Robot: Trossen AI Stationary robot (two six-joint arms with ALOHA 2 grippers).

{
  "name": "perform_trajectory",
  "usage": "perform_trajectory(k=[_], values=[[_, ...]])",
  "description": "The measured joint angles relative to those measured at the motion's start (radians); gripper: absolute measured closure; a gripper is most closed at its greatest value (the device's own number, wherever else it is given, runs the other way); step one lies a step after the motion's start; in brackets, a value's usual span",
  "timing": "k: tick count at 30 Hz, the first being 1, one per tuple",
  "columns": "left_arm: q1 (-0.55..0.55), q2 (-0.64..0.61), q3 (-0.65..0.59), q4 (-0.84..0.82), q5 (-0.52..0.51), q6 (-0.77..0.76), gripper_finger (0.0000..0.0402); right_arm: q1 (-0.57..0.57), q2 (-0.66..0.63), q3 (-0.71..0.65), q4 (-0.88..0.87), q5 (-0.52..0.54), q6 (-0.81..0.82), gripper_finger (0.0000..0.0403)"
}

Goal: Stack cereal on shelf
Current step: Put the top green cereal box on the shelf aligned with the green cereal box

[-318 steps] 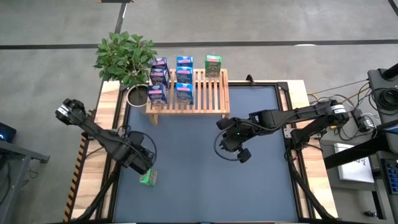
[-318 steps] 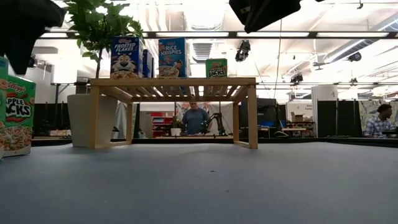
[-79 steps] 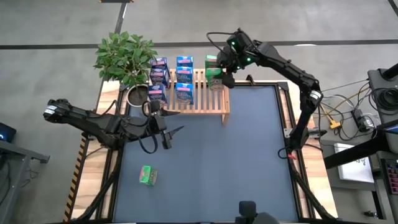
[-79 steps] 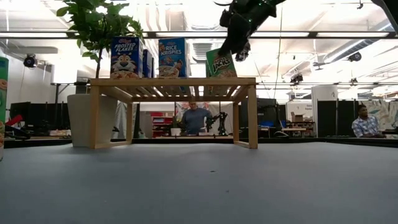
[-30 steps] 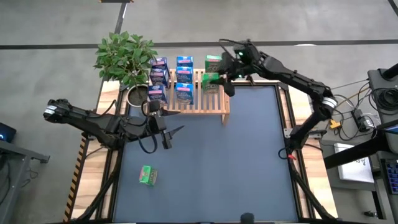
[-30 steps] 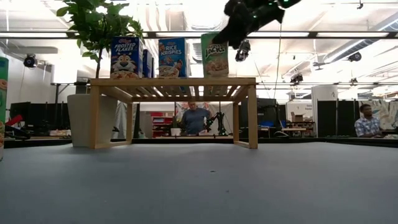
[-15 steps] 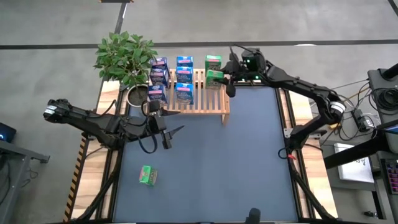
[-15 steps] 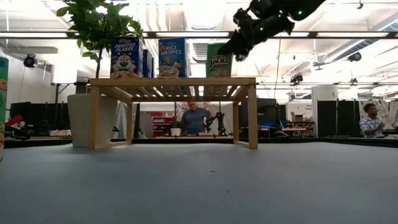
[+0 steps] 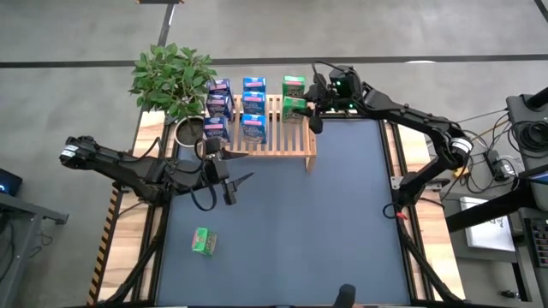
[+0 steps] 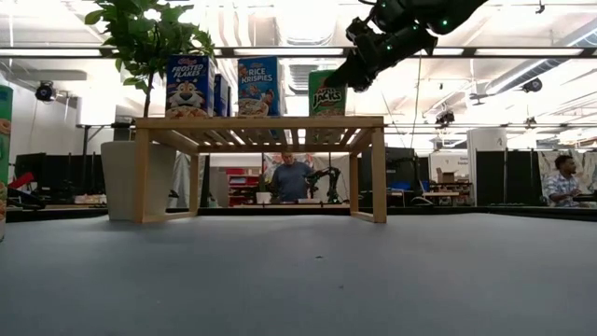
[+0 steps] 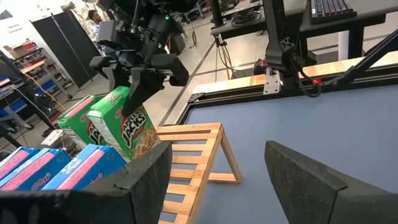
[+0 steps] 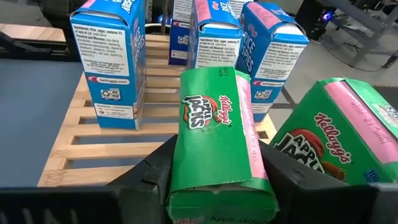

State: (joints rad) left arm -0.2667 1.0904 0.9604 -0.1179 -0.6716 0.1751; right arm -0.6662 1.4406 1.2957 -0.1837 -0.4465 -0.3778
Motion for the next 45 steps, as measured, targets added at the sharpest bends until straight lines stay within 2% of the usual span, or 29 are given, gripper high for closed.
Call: perform_trajectory(k=[8, 13, 16, 25, 30, 35, 42, 45], values=[[0.000, 0.000, 0.000, 0.003, 0.000, 0.000, 0.0161, 0.000, 0.000, 0.001, 0.001, 0.002, -0.002, 0.0185], [0.000, 0.000, 0.000, 0.004, 0.000, 0.000, 0.0161, 0.000, -0.002, 0.013, -0.001, 0.002, -0.004, 0.0160], [0.000, 0.000, -0.001, 0.004, 0.000, -0.003, 0.0161, 0.000, -0.007, 0.038, -0.036, 0.003, -0.005, 0.0154], [-0.001, 0.003, -0.007, 0.005, 0.000, -0.052, 0.0161, 0.007, -0.043, 0.186, -0.296, 0.004, -0.003, 0.0159], [-0.001, 0.008, -0.011, 0.006, 0.001, -0.068, 0.0161, 0.010, -0.091, 0.215, -0.401, 0.022, 0.001, 0.0186], [0.000, 0.008, -0.011, 0.006, 0.001, -0.072, 0.0161, 0.010, -0.134, 0.176, -0.469, 0.151, 0.000, 0.0251], [0.000, 0.008, -0.011, 0.011, 0.001, -0.060, 0.0161, 0.010, -0.128, 0.053, -0.390, 0.160, -0.006, 0.0366], [0.000, 0.008, -0.011, 0.013, 0.001, -0.058, 0.0161, 0.010, -0.109, 0.021, -0.321, 0.160, -0.007, 0.0389]])
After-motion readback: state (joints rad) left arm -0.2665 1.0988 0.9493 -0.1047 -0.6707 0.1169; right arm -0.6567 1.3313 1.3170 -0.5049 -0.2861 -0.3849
